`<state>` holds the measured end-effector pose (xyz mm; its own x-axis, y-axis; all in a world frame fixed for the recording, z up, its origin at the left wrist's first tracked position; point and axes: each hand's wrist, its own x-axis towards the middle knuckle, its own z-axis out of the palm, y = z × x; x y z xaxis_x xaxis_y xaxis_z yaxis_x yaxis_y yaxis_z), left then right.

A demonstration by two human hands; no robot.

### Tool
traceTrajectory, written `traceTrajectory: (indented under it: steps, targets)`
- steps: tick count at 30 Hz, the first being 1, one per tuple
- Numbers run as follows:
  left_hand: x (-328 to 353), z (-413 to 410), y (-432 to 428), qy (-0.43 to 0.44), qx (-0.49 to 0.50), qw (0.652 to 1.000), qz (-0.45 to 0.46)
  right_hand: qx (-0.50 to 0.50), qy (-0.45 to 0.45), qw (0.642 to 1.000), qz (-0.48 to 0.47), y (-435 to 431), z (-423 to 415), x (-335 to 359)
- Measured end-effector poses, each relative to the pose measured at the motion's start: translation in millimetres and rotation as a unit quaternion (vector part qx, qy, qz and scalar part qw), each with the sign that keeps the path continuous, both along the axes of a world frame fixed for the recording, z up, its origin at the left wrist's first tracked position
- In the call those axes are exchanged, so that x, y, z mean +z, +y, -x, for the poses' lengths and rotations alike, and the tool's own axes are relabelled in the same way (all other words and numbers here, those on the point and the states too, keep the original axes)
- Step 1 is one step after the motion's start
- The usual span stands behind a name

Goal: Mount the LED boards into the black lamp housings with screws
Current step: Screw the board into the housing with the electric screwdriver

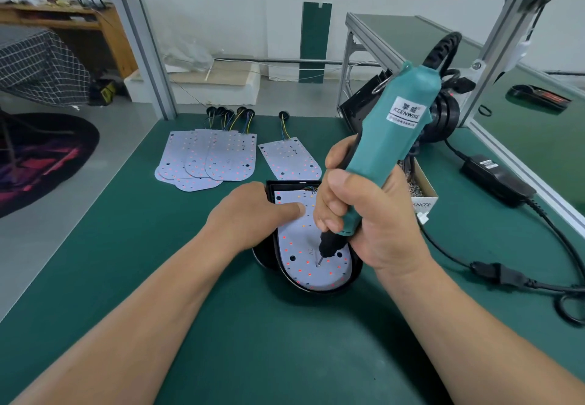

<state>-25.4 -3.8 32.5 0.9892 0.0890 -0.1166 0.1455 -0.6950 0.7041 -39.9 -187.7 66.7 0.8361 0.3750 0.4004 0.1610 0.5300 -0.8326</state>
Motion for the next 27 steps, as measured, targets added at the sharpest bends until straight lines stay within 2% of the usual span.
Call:
traceTrajectory:
  steps: [6,16,22,24,27]
  targets:
    - [1.2,-1.2,-0.6,0.003,-0.011,1.0,-0.009,0.01,-0.046,0.998,0.038,1.9,6.2,1.1]
    - [3.6,0.2,-1.7,0.005,-0.025,1.0,-0.01,0.021,-0.044,0.997,0.066,3.7,5.3,1.9]
    - [0.5,-2.5,0.1,0.006,-0.007,1.0,-0.011,0.04,-0.028,0.999,0.006,-7.0,1.3,4.1]
    - [-2.0,-3.3,-1.1,0.003,-0.006,1.0,-0.009,0.034,-0.047,0.998,0.0,-13.0,-0.1,6.5]
    - [-3.3,-1.5,-5.4,0.002,-0.01,1.0,-0.013,0.026,-0.121,0.991,0.059,-18.4,0.5,9.1]
